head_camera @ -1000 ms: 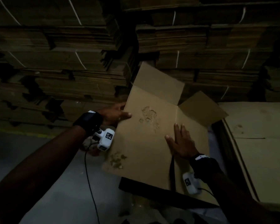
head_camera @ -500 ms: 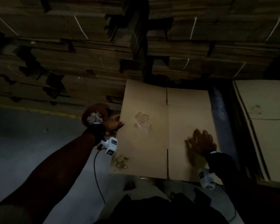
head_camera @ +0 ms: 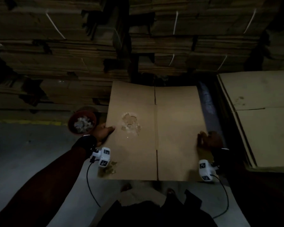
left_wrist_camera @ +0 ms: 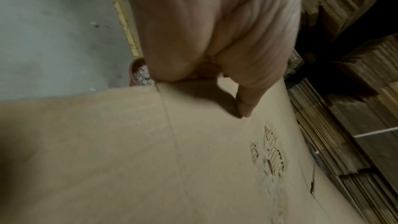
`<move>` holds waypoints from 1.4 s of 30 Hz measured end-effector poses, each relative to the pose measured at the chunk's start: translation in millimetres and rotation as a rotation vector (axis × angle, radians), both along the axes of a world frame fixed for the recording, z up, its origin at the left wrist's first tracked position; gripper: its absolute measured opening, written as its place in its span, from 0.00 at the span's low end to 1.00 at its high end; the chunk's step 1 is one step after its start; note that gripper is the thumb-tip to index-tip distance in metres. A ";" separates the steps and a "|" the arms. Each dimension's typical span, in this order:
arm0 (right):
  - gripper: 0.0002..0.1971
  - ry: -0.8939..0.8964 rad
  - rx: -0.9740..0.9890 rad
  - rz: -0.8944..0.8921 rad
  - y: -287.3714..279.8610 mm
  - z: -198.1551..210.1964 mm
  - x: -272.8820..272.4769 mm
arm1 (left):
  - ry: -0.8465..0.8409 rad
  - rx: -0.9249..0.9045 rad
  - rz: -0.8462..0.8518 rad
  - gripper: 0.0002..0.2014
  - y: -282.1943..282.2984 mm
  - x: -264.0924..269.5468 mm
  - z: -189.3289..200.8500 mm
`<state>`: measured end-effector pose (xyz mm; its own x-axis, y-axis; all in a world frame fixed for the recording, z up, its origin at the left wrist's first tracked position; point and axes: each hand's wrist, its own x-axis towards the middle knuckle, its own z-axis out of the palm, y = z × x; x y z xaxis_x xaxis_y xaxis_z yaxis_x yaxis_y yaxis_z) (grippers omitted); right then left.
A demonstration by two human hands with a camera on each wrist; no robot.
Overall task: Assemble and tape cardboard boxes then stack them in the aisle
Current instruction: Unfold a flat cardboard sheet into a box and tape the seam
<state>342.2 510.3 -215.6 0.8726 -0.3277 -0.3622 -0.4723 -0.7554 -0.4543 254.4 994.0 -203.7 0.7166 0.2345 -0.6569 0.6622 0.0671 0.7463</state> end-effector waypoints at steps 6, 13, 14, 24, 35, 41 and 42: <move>0.24 -0.160 0.198 -0.061 6.3 17.7 -30.2 | -0.063 0.006 -0.029 0.19 10.2 0.9 -5.4; 0.23 -0.312 0.379 -0.049 -7.7 46.4 -45.7 | -0.210 0.026 -0.049 0.20 0.2 22.5 40.1; 0.20 -0.334 0.402 -0.062 -9.9 61.2 -48.1 | -0.237 0.021 -0.071 0.19 -6.0 29.6 52.7; 0.15 -0.620 0.456 -0.201 -138.2 129.5 -75.4 | -0.539 0.088 -0.260 0.20 -135.9 105.9 165.6; 0.17 -0.760 0.493 -0.520 -282.8 152.0 -134.9 | -0.596 0.175 -0.596 0.22 -353.2 195.2 237.7; 0.15 -0.776 0.519 -0.772 -314.8 134.6 -136.4 | -0.634 0.328 -0.823 0.23 -458.8 276.1 242.7; 0.15 -0.779 0.510 -0.820 -319.4 128.1 -132.8 | -0.636 0.346 -0.858 0.23 -476.2 291.2 240.1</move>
<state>209.4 190.9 -87.5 0.5163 -0.8521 -0.0858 -0.1947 -0.0192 -0.9807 545.6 517.8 36.4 0.9105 -0.3989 -0.1090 -0.1186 -0.5043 0.8553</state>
